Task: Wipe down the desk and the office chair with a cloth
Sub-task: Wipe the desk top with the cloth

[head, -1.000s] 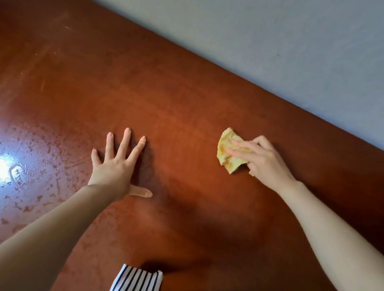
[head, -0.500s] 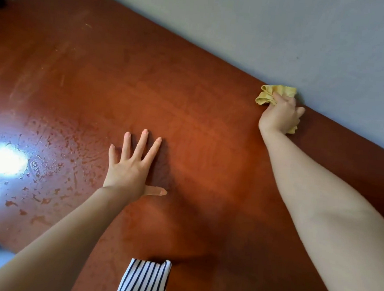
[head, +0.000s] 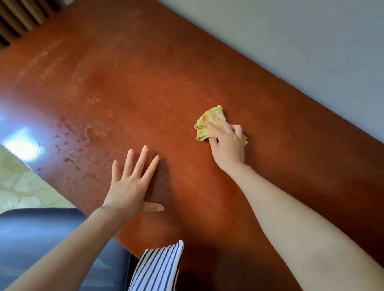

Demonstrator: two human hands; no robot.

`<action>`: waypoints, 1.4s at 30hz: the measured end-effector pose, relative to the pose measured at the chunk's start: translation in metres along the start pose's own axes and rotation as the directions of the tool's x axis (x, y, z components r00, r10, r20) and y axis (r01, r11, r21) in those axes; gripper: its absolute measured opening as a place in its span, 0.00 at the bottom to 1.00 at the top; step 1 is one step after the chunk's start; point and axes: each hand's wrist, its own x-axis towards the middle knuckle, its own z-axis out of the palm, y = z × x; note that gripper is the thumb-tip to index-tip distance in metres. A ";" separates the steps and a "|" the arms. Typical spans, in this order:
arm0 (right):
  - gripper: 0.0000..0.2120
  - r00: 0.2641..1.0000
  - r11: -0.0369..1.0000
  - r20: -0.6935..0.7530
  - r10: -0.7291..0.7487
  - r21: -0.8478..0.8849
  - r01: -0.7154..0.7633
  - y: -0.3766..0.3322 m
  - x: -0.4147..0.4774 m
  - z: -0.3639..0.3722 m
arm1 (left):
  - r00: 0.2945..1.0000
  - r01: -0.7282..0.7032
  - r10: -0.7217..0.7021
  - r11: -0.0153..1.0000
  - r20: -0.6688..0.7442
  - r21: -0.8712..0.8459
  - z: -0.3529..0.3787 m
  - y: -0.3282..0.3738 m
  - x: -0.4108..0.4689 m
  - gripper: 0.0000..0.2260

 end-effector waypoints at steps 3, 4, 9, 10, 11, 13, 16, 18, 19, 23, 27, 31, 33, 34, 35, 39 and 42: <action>0.18 0.997 0.998 0.058 -0.055 0.015 0.054 -0.026 -0.037 0.010 | 0.999 0.040 -0.040 0.999 0.010 -0.008 0.006 -0.010 -0.029 0.55; 0.19 0.994 0.997 0.082 -0.072 0.018 0.071 -0.034 -0.049 0.014 | 0.998 0.054 -0.054 0.998 0.015 -0.015 0.009 -0.012 -0.039 0.55; 0.20 0.971 0.984 0.164 -0.174 0.061 0.166 -0.080 -0.120 0.027 | 0.995 0.104 -0.103 0.994 0.006 -0.029 0.029 -0.025 -0.099 0.52; 0.20 0.970 0.984 0.173 -0.171 0.070 0.161 -0.083 -0.129 0.029 | 0.994 0.107 -0.106 0.993 0.011 -0.050 0.032 -0.026 -0.103 0.51; 0.21 0.966 0.983 0.183 -0.181 0.075 0.170 -0.089 -0.141 0.029 | 0.993 0.122 -0.122 0.989 0.008 -0.083 0.036 -0.027 -0.113 0.49; 0.21 0.957 0.976 0.200 -0.211 0.102 0.193 -0.101 -0.166 0.030 | 0.987 0.157 -0.158 0.978 0.007 -0.134 0.046 -0.029 -0.134 0.46; 0.19 0.948 0.965 0.214 -0.236 0.163 0.203 -0.111 -0.205 0.029 | 0.979 0.204 -0.204 0.953 0.023 -0.223 0.065 -0.024 -0.160 0.39; 0.18 0.946 0.967 0.230 -0.230 0.164 0.195 -0.113 -0.225 0.027 | 0.974 0.221 -0.225 0.903 0.031 -0.368 0.076 -0.015 -0.172 0.35; 0.17 0.945 0.968 0.238 -0.226 0.167 0.190 -0.113 -0.234 0.025 | 0.972 0.221 -0.232 0.864 0.031 -0.452 0.080 -0.010 -0.178 0.32; 0.15 0.925 0.975 0.343 -0.165 0.196 0.101 -0.114 -0.262 0.014 | 0.966 0.154 -0.260 0.575 -0.001 -0.804 0.093 0.011 -0.201 0.28; 0.13 0.877 0.952 0.467 -0.117 0.303 -0.034 -0.117 -0.292 -0.005 | 0.967 0.062 -0.255 0.342 -0.029 -0.938 0.093 0.025 -0.221 0.21; 0.17 0.780 0.878 0.577 -0.241 0.473 -0.079 -0.135 -0.303 -0.036 | 0.978 -0.023 -0.185 0.373 -0.099 -0.927 0.080 0.021 -0.240 0.14; 0.17 0.745 0.851 0.604 -0.283 0.516 -0.095 -0.143 -0.300 -0.047 | 0.970 -0.087 -0.176 0.402 -0.170 -0.912 0.068 0.014 -0.250 0.11; 0.16 0.744 0.851 0.597 -0.299 0.520 -0.075 -0.147 -0.296 -0.052 | 0.962 -0.114 -0.179 0.416 -0.204 -0.902 0.061 0.011 -0.255 0.11; 0.14 0.752 0.853 0.580 -0.315 0.520 -0.044 -0.150 -0.291 -0.056 | 0.954 -0.139 -0.185 0.431 -0.238 -0.892 0.054 0.009 -0.258 0.12; 0.11 0.790 0.818 0.469 -0.395 0.572 0.069 -0.171 -0.271 -0.067 | 0.879 -0.132 -0.329 0.524 -0.343 -0.841 0.037 0.004 -0.262 0.16; 0.13 0.850 0.789 0.334 -0.407 0.598 0.142 -0.178 -0.257 -0.069 | 0.741 -0.109 -0.598 0.341 -0.305 -0.934 0.027 0.006 -0.259 0.14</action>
